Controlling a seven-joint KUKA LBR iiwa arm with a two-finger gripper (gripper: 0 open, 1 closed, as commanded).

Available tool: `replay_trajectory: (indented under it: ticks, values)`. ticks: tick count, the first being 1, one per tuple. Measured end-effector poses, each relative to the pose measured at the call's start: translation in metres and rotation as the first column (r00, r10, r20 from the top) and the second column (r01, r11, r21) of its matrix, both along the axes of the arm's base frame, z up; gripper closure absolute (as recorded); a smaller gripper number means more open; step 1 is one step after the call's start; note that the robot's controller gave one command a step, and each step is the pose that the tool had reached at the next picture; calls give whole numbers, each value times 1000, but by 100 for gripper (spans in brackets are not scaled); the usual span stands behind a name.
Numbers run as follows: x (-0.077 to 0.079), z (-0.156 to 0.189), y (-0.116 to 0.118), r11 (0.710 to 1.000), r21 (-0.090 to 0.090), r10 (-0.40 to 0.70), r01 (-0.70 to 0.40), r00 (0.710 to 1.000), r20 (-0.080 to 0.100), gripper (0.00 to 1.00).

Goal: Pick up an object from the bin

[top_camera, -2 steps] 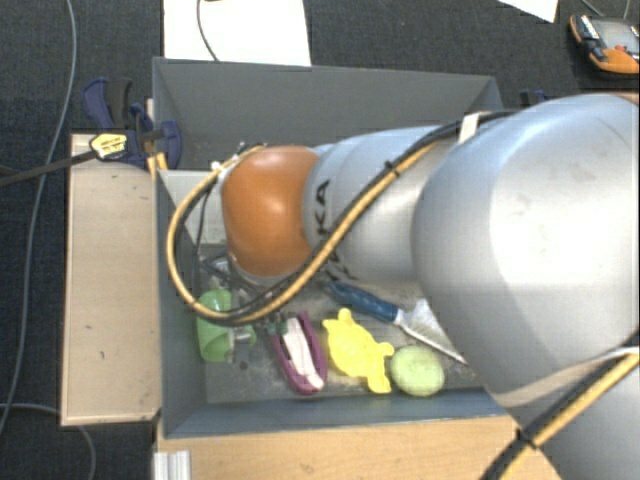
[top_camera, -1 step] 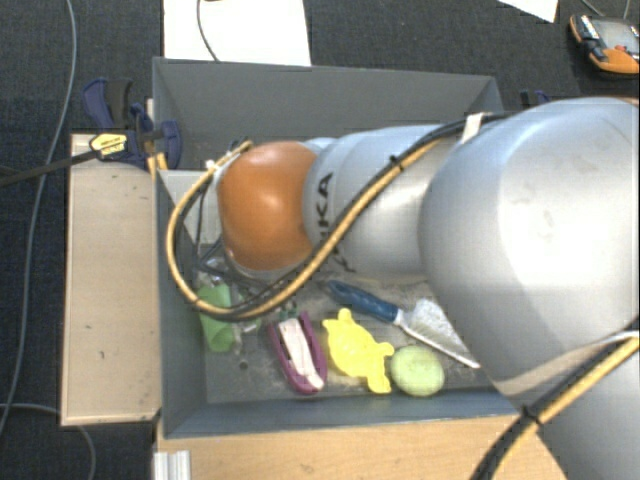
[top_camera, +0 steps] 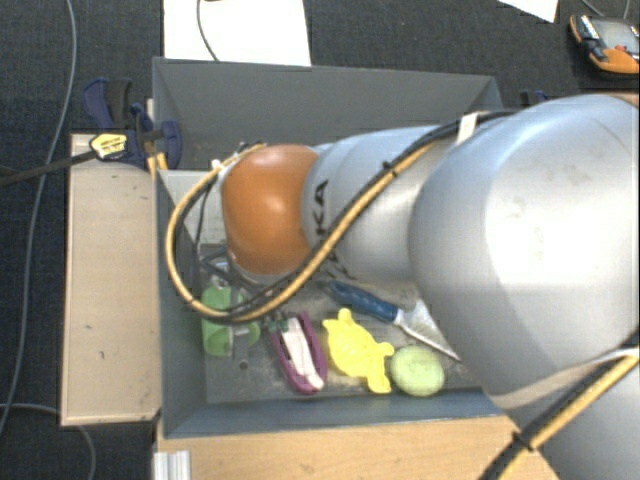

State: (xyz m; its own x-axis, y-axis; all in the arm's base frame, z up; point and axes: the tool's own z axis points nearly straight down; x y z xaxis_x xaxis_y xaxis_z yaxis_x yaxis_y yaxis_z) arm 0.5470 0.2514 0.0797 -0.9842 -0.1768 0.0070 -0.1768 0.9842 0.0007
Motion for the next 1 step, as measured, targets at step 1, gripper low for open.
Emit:
replay_trajectory:
  ticks: [1]
  values:
    - [0, 0, 0, 1000, 0, -1, 1, 1000, 0, 100]
